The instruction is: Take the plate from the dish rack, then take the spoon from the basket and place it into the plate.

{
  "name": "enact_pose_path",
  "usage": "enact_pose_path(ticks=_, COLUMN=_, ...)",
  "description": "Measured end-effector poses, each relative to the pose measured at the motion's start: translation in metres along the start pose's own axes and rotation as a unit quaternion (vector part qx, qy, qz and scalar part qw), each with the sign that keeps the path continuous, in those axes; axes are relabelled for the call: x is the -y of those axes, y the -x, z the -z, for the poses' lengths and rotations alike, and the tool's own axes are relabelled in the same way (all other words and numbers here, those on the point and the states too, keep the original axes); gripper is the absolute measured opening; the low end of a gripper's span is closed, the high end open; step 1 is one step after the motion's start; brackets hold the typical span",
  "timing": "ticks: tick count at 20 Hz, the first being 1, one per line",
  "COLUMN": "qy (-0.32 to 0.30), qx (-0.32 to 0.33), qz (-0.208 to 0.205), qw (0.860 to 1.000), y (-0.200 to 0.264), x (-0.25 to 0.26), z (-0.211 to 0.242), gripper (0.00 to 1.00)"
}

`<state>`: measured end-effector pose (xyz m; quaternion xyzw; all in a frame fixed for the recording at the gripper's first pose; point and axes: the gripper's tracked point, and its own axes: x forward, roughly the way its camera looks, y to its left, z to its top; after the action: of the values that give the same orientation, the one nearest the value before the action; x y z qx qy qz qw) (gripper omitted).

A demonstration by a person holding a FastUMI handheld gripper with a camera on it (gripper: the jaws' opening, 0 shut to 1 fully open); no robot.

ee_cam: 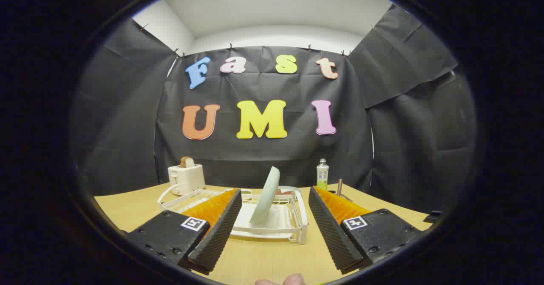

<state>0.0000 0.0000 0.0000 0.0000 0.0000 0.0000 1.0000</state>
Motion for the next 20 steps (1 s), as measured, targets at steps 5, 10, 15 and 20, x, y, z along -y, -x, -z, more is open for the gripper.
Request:
enact_pose_path(ticks=5, qy=0.001, qx=0.006, qz=-0.012, qw=1.0, y=0.0, x=-0.006, z=-0.002, gripper=1.0)
enact_pose_path(ticks=10, qy=0.001, qx=0.012, qz=-0.035, qw=0.999, y=0.001, x=-0.013, z=-0.002, gripper=1.0)
enact_pose_path(ticks=15, qy=-0.002, qx=0.005, qz=-0.038, qw=0.999, y=-0.002, x=-0.011, z=0.001, gripper=1.0)
enact_pose_path(ticks=20, qy=-0.001, qx=0.003, qz=-0.035, qw=0.999, y=-0.005, x=-0.009, z=0.004, gripper=1.0)
